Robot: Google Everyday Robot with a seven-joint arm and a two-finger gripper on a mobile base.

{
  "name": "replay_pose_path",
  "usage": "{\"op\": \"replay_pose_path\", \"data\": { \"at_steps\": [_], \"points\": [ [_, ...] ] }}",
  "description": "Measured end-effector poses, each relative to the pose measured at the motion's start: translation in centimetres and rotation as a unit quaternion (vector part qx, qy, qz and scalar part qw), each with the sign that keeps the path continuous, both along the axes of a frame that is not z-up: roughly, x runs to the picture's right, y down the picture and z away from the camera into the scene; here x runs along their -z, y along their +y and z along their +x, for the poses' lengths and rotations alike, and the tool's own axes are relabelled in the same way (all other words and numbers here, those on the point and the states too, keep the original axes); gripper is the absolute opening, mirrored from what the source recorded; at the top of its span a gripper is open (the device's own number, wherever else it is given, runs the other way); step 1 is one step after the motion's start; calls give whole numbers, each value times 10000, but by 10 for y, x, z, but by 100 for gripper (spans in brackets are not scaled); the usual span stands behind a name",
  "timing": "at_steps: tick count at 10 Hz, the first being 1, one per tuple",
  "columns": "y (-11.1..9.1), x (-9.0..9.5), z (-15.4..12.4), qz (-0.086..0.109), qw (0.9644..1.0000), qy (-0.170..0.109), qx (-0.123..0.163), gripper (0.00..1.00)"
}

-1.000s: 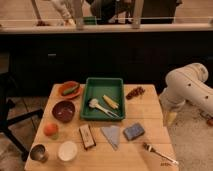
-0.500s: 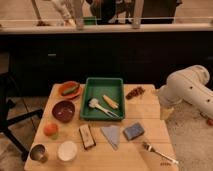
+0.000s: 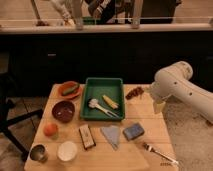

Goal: Place grapes in purple bowl

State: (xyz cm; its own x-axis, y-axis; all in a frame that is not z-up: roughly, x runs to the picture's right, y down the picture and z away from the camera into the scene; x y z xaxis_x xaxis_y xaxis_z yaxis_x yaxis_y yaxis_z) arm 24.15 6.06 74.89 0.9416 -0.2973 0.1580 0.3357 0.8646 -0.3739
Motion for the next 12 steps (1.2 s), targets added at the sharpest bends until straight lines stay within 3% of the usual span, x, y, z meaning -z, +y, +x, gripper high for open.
{"op": "replay_pose_path", "data": {
  "at_steps": [4,10,12],
  "points": [
    [-18,-33,-17,-117,9993,4,355,80],
    [-19,-36,-15,-143,9992,19,369,80],
    [-21,-39,-17,-52,9994,-83,333,80]
  ]
}}
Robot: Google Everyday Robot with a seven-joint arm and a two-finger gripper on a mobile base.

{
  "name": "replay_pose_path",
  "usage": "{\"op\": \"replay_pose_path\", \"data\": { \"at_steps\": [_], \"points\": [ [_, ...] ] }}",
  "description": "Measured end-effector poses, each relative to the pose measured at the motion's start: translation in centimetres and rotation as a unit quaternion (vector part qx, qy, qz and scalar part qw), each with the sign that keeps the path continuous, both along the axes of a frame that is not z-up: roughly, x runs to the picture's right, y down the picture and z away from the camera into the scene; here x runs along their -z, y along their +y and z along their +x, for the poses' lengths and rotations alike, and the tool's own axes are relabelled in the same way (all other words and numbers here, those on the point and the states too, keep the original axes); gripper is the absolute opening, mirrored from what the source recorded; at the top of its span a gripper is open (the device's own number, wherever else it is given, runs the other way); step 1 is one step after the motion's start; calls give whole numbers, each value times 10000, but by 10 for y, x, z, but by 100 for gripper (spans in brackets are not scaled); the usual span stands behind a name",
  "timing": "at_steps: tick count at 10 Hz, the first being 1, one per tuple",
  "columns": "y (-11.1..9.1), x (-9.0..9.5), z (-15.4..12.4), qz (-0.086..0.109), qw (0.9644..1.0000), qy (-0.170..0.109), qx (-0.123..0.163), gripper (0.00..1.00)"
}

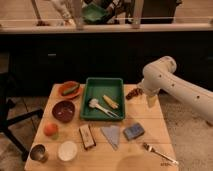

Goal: Place grapes in purple bowl

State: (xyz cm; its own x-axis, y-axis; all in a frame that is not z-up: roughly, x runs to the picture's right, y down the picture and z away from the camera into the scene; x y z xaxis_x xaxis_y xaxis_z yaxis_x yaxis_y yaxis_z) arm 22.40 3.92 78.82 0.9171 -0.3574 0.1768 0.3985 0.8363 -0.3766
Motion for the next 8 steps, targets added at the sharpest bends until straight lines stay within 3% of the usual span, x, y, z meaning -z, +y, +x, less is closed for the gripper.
{"op": "replay_pose_path", "data": {
  "at_steps": [3,5,8],
  "points": [
    [-22,-26,8,103,9990,-363,-259,80],
    [-30,-43,16,-14,9965,-666,-510,80],
    [-38,-78,17,-319,9898,-1115,-823,80]
  ]
}}
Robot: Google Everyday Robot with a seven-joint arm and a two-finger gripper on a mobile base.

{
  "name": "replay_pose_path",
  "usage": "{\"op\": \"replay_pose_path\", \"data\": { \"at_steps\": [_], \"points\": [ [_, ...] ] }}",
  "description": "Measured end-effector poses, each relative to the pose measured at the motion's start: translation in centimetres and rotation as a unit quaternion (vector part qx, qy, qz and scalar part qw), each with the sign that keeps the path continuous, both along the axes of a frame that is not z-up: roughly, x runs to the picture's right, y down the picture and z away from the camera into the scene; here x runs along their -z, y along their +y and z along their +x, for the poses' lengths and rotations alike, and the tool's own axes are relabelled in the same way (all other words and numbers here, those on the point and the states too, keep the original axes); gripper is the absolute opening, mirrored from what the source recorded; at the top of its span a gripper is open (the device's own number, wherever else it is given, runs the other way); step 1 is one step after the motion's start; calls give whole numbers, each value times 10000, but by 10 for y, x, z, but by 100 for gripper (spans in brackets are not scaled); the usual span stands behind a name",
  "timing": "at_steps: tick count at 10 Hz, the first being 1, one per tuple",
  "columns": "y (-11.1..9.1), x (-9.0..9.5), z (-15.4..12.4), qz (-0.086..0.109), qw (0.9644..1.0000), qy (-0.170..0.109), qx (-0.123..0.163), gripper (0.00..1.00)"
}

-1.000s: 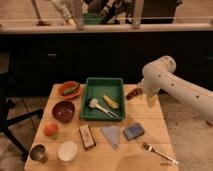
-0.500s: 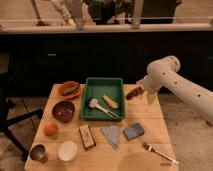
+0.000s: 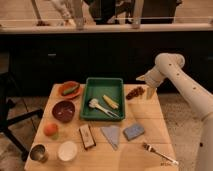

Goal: Place grapes in purple bowl

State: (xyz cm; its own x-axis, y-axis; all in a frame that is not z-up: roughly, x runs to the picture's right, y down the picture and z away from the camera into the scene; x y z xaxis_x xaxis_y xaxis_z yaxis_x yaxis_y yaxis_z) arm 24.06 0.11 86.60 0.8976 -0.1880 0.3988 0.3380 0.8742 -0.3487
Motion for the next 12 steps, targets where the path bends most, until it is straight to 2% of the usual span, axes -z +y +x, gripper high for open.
{"op": "replay_pose_path", "data": {
  "at_steps": [2,4,6,8,9,12],
  "points": [
    [2,-14,4,-81,9999,40,-60,80],
    [0,-24,1,-5,9998,154,-130,80],
    [-1,-33,7,202,9989,330,-254,80],
    [-4,-42,6,337,9982,391,-291,80],
    [-6,-47,6,367,9981,412,-280,80],
    [-6,-48,7,366,9980,422,-283,80]
  ]
}}
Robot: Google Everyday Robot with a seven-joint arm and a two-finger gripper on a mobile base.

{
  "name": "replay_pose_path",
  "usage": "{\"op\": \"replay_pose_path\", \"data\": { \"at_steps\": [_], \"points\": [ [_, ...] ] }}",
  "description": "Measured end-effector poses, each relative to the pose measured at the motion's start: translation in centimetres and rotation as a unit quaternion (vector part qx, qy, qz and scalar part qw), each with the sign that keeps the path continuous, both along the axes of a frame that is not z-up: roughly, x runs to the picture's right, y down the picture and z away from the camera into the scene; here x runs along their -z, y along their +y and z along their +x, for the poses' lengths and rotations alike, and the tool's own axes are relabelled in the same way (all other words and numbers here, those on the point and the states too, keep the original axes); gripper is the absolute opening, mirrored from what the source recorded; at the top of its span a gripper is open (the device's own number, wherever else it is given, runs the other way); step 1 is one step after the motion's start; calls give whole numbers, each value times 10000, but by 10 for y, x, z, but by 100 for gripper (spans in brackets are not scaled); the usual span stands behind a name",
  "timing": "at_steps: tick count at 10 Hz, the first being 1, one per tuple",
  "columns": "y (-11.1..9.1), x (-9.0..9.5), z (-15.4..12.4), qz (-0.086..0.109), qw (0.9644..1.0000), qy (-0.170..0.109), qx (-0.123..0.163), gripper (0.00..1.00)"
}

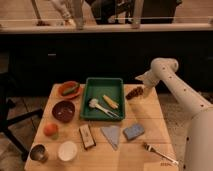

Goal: Place grapes in purple bowl

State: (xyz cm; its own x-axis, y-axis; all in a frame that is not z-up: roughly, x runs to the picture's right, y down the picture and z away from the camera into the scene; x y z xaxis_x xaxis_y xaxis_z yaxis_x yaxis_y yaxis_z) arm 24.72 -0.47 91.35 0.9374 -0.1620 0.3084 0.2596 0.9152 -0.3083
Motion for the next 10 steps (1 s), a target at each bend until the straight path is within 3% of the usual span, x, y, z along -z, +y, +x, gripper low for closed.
{"op": "replay_pose_path", "data": {
  "at_steps": [4,7,10],
  "points": [
    [-1,-1,-1,35,9999,-83,-73,80],
    [-12,-17,16,134,9991,-240,-316,80],
    [-13,-34,24,138,9986,-201,-479,80]
  ]
}}
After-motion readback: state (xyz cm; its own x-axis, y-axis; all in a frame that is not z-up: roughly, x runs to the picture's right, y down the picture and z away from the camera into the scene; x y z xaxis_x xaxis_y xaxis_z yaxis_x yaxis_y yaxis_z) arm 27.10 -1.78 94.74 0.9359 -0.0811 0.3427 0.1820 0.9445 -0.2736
